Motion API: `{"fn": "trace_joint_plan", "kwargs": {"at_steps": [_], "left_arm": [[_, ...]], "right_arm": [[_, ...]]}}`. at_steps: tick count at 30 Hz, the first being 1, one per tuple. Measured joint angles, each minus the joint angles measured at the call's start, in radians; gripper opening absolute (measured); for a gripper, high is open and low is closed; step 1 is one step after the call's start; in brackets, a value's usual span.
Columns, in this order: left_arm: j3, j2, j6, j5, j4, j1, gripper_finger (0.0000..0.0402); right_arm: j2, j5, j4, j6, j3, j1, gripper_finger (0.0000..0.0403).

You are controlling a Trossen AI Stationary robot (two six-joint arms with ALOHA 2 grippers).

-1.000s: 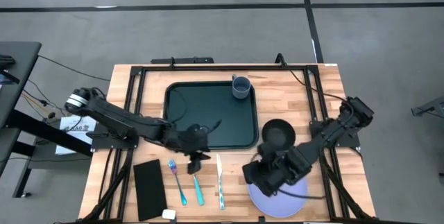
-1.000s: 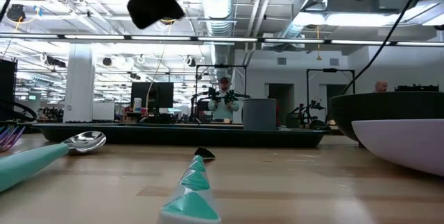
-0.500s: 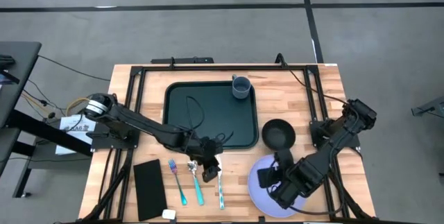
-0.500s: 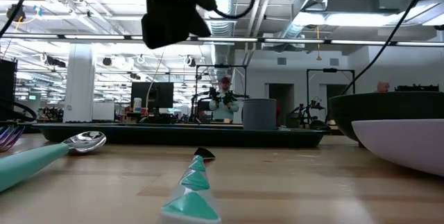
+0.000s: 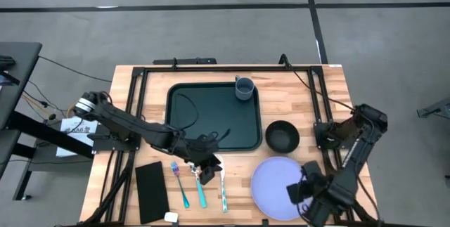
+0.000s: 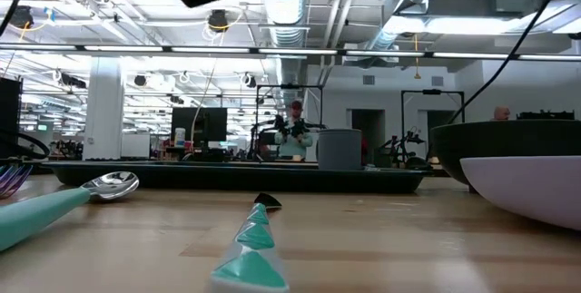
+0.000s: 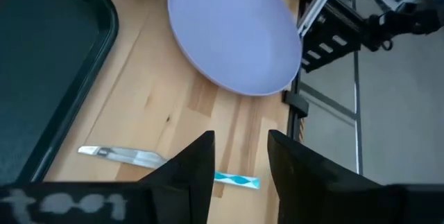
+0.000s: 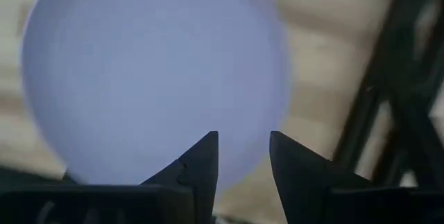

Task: Set up tray
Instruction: Put the purple plate on the green serving tray below the blue mug

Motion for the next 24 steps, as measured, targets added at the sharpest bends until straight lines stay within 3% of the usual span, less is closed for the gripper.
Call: {"fn": "trace_joint_plan", "kwargs": {"at_steps": [3,5,14,18,24], "left_arm": [[0.000,-0.016,-0.018,-0.001,-0.006,0.000,0.0122],[0.000,-0.028,-0.029,-0.001,-0.005,0.000,0.0122],[0.000,-0.033,-0.058,0.014,-0.005,-0.003,0.0122],[0.000,-0.033,-0.061,0.014,-0.005,-0.013,0.0122],[0.000,-0.033,-0.097,-0.002,-0.014,-0.027,0.0122]], "right_arm": [[-0.014,0.058,0.125,-0.028,-0.017,0.013,0.0121],[-0.036,0.120,0.211,-0.131,-0.017,-0.005,0.0121],[-0.203,0.461,0.572,-0.940,-0.018,-0.147,0.0120],[-0.351,0.546,0.534,-1.071,-0.038,-0.180,0.0121],[-0.559,0.645,0.518,-1.154,-0.176,-0.185,0.0120]]}}
